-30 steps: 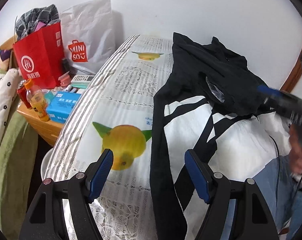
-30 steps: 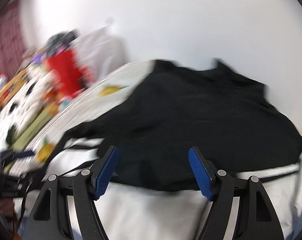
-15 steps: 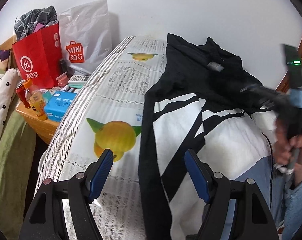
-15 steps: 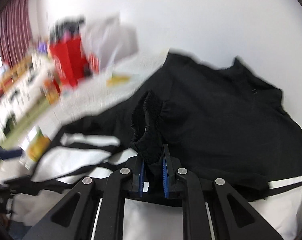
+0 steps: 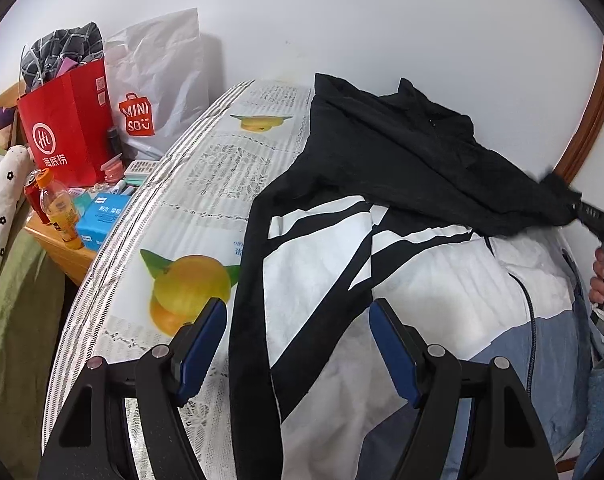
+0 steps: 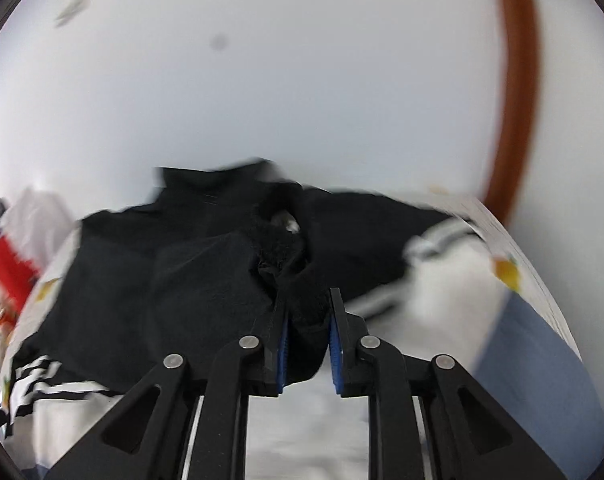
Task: Fold large clothes
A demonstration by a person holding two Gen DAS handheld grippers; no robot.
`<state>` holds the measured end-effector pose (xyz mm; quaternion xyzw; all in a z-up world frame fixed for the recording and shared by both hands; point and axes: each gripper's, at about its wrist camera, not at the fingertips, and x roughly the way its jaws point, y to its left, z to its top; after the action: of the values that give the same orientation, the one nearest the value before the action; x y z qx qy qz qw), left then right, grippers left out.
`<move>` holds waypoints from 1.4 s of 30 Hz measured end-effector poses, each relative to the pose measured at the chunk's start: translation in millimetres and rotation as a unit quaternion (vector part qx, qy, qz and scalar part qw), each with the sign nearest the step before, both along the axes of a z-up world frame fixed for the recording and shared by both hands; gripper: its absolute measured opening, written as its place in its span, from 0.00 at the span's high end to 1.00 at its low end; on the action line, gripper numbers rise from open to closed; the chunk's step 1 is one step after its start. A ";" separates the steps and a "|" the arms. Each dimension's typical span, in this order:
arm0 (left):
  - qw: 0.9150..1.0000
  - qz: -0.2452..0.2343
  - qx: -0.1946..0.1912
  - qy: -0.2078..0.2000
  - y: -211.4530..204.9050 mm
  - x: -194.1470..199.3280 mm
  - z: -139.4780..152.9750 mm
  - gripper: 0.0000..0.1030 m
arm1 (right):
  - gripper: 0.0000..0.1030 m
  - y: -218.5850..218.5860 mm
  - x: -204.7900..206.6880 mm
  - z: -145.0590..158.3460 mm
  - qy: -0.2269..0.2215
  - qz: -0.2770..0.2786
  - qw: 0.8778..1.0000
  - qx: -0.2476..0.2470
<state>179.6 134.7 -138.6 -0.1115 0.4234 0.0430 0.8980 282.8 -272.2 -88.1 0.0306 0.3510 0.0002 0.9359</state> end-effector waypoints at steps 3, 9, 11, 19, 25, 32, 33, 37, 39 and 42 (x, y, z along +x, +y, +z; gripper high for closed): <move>1.000 -0.001 0.001 0.004 -3.3 1.3 -0.9 0.30 | 0.64 -32.5 -3.3 -15.5 0.042 -0.008 0.999 0.006; 1.000 -0.013 0.005 0.003 -13.8 3.2 0.4 0.30 | 0.29 -55.6 -43.6 -17.7 0.028 -0.001 0.999 -0.037; 1.000 -0.015 0.004 0.002 -16.5 3.7 1.1 0.30 | 0.28 -49.3 -51.6 -25.1 0.041 0.021 0.997 -0.068; 0.999 -0.011 0.048 0.001 -26.5 9.5 2.7 0.30 | 0.28 -21.7 -37.4 -69.0 0.082 0.045 0.980 -0.174; 0.997 -0.006 0.078 0.017 -26.5 17.2 -13.2 0.30 | 0.65 -41.3 -15.4 -74.9 0.087 -0.007 0.986 -0.144; 0.996 -0.012 0.086 0.031 -28.7 16.7 -25.5 0.30 | 0.89 -129.8 -29.9 -45.9 0.051 -0.078 0.995 0.025; 0.996 -0.012 0.086 0.031 -28.8 17.5 -25.8 0.30 | 0.89 -137.0 -33.1 -42.3 0.045 -0.091 0.995 0.016; 0.996 -0.012 0.084 0.031 -28.6 17.8 -26.2 0.30 | 0.85 -164.9 -49.9 -28.7 0.030 -0.111 0.992 0.045; 0.996 -0.013 0.083 0.033 -29.3 18.2 -26.0 0.30 | 0.71 -167.5 -62.4 -24.1 0.030 -0.111 0.992 0.048; 0.997 -0.017 0.076 0.029 -29.2 15.9 -22.9 0.30 | 0.49 -165.5 -87.3 -18.5 0.028 -0.097 0.995 0.024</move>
<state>195.6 105.4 -161.6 -0.0338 0.4463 0.0628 0.8921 195.5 -437.7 -106.6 0.0867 0.3722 -0.0833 0.9203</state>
